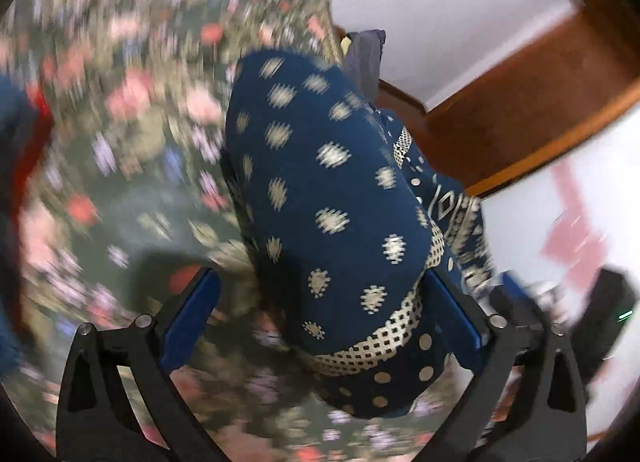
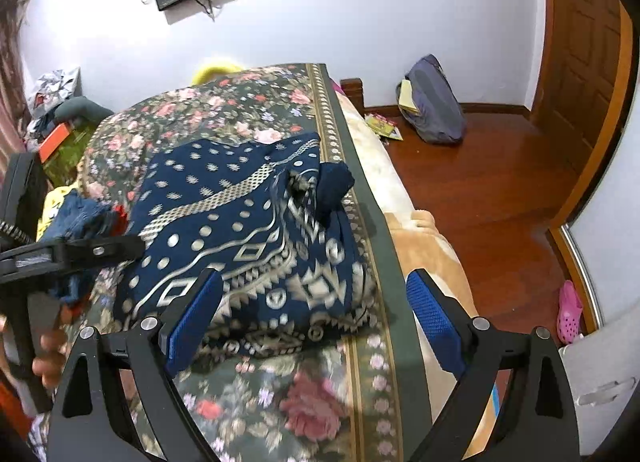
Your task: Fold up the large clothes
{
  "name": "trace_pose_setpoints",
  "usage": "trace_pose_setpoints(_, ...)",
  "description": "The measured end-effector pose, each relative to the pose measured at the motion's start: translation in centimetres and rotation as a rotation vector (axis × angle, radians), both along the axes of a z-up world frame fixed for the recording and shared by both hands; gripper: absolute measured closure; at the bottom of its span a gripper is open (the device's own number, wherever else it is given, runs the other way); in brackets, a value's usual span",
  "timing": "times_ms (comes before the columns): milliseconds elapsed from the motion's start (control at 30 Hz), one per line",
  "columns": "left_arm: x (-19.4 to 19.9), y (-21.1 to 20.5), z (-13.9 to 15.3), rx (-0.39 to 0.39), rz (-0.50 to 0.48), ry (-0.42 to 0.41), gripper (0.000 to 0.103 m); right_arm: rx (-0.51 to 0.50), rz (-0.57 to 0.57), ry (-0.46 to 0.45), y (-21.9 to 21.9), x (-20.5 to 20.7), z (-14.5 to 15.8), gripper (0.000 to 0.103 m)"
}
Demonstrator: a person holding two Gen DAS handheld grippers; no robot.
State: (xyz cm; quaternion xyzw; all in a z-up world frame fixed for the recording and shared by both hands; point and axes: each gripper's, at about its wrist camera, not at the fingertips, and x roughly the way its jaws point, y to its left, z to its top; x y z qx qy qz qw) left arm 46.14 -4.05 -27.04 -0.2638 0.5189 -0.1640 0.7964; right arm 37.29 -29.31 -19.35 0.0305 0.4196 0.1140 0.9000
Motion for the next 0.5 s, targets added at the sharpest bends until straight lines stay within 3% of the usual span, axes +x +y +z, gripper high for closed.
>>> trace_pose_setpoints(167, 1.5, -1.7, -2.7, -0.133, -0.032, 0.067, 0.000, -0.018, -0.034, 0.099, -0.3, 1.8, -3.4, 0.011)
trace_pose_setpoints(267, 2.2, -3.4, -4.1, -0.140, -0.057, 0.099, 0.000, 0.003, -0.038, 0.136, -0.6, 2.0, -4.6, 0.011)
trace_pose_setpoints(333, 2.1, -4.1, -3.8, -0.101, -0.064, 0.064, 0.002, 0.008, -0.050, 0.144, -0.9, 1.9, -4.8, 0.011)
trace_pose_setpoints(400, 1.9, -4.6, -3.1, -0.037, -0.072, 0.028, 0.025, 0.004, -0.062, 0.146, -1.2, 1.7, -4.6, 0.012)
trace_pose_setpoints(500, 1.0, -4.2, -1.8, 0.016, -0.101, -0.005, 0.040, 0.014, -0.052, 0.139, -1.2, 0.8, -3.6, 0.012)
